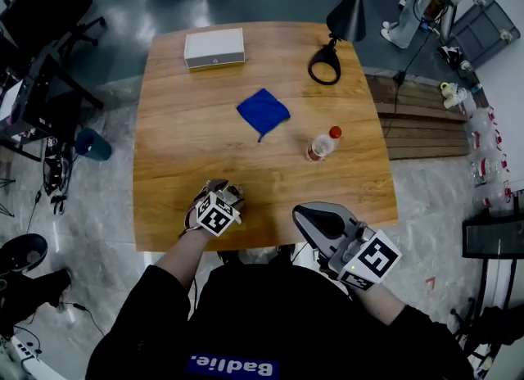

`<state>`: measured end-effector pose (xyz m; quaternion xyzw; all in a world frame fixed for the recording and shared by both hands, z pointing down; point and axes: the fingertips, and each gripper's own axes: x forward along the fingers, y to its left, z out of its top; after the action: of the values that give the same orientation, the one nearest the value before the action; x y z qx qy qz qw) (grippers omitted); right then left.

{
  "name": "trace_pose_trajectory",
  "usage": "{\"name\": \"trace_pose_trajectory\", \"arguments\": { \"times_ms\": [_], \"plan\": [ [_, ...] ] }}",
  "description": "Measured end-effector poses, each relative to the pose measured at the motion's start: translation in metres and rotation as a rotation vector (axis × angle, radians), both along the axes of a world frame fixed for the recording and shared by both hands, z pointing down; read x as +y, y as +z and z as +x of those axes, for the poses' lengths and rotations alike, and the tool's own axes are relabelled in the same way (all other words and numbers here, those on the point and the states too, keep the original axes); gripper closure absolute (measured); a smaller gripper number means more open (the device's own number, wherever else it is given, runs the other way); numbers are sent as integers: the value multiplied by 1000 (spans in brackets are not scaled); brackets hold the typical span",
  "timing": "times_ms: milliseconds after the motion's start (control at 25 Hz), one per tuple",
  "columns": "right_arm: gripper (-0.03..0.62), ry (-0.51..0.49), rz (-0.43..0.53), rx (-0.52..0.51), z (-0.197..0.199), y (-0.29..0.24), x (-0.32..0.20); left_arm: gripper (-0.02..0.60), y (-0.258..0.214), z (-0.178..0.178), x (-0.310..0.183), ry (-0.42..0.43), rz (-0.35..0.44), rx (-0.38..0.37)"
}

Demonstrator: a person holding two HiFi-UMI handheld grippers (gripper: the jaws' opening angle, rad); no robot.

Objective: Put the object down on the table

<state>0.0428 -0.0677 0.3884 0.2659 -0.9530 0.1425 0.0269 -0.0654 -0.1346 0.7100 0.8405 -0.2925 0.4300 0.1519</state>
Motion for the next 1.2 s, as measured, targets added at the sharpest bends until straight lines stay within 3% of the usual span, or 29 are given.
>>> {"name": "trace_pose_trajectory", "arguments": {
  "times_ms": [200,440,720,1200],
  "plan": [
    [589,-11,11,-21,-3,-4,-2,285,-28,5,5,-14,41,54],
    [589,-17,7,-46,-5,-6,-3,285,-98,18,11,-70,125,212],
    [589,-27,2,-73,-8,-8,-6,287,-182,36,29,-33,215,362],
    [589,-52,14,-78,-19,-10,-9,323,-286,16,52,-113,382,556]
  ]
}}
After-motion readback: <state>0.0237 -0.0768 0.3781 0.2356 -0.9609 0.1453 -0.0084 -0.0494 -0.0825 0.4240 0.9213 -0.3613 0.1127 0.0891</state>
